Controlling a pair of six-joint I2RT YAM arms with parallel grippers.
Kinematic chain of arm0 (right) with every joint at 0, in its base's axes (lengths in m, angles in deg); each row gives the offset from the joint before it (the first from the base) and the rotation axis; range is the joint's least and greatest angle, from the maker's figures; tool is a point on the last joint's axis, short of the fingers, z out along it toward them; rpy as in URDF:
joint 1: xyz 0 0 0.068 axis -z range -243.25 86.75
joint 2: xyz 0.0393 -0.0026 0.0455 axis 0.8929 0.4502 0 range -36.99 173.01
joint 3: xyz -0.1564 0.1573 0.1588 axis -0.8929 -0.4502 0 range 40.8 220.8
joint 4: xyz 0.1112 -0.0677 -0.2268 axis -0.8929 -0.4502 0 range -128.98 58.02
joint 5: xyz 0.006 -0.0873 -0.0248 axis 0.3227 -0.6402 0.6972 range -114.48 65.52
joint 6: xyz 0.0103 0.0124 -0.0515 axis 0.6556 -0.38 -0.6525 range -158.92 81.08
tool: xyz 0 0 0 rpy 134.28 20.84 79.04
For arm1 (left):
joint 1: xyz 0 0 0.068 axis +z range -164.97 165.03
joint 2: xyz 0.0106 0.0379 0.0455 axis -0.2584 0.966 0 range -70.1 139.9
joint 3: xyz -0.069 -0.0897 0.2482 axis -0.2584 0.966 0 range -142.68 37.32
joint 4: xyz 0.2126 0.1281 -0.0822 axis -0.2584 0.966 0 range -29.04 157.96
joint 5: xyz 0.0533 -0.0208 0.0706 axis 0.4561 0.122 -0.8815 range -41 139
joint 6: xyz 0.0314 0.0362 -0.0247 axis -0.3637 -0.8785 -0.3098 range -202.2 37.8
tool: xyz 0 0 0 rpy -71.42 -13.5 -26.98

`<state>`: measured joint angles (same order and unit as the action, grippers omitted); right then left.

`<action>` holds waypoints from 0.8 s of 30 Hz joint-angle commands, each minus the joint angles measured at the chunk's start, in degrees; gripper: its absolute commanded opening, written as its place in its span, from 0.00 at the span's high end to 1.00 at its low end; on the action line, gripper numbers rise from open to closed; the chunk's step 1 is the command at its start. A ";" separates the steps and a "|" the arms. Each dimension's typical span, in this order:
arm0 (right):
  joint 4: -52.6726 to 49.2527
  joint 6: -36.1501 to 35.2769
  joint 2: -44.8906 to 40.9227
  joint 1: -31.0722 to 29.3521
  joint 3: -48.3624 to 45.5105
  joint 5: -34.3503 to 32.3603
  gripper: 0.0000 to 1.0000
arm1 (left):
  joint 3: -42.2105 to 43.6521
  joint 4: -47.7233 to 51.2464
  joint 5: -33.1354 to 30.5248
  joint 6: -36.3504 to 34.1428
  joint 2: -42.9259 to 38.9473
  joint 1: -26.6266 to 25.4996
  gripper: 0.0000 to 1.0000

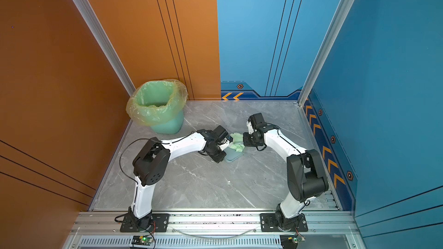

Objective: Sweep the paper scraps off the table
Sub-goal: 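Sweep the green scrap into the dustpan with the right brush while left holds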

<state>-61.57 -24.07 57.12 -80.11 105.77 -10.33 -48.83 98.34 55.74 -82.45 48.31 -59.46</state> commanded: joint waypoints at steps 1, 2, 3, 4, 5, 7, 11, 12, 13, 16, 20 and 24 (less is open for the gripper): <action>-3.38 -2.11 -2.35 -0.23 -1.18 4.40 1.00 | -1.48 1.94 0.94 0.35 1.38 -0.69 0.92; -4.35 -2.20 -2.98 -0.06 -0.76 4.09 1.00 | -1.54 1.99 0.96 0.27 1.38 -0.69 0.92; -5.15 -2.30 -3.51 0.14 -0.41 3.96 1.00 | -1.57 1.99 0.91 0.27 1.46 -0.69 0.92; -5.81 -2.45 -4.11 0.35 -0.18 4.29 1.00 | -1.65 1.99 0.97 0.32 1.50 -0.62 0.92; -6.10 -2.48 -4.83 0.74 -0.18 4.82 1.00 | -1.74 1.99 0.88 0.42 1.63 -0.69 0.92; -6.44 -2.21 -6.04 1.35 -0.22 5.50 1.00 | -1.87 1.97 0.80 0.42 1.83 -0.69 0.92; -9.41 -2.55 -7.30 2.72 0.85 5.18 1.00 | -1.92 1.99 0.83 0.42 1.92 -0.69 0.92; -9.44 -2.71 -7.88 3.04 0.69 4.93 1.00 | -1.90 1.99 0.88 0.38 1.91 -0.69 0.93; -9.35 -2.80 -8.24 3.59 0.73 4.70 1.00 | -1.86 1.99 0.84 0.38 1.90 -0.69 0.93; -8.25 -1.86 -8.94 5.34 0.81 3.35 1.00 | -1.74 1.94 0.84 0.41 1.87 -0.68 0.93; -5.61 0.16 -8.51 6.61 1.35 0.01 1.00 | -1.72 1.99 0.83 0.39 1.87 -0.76 0.93; -3.18 1.06 -6.74 6.11 2.30 -4.86 1.00 | -2.00 1.99 0.98 0.42 2.00 -0.74 0.93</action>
<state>-67.29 -24.46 49.36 -73.62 106.03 -10.44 -49.50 98.45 55.74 -82.32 48.76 -59.57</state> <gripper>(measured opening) 0.194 0.227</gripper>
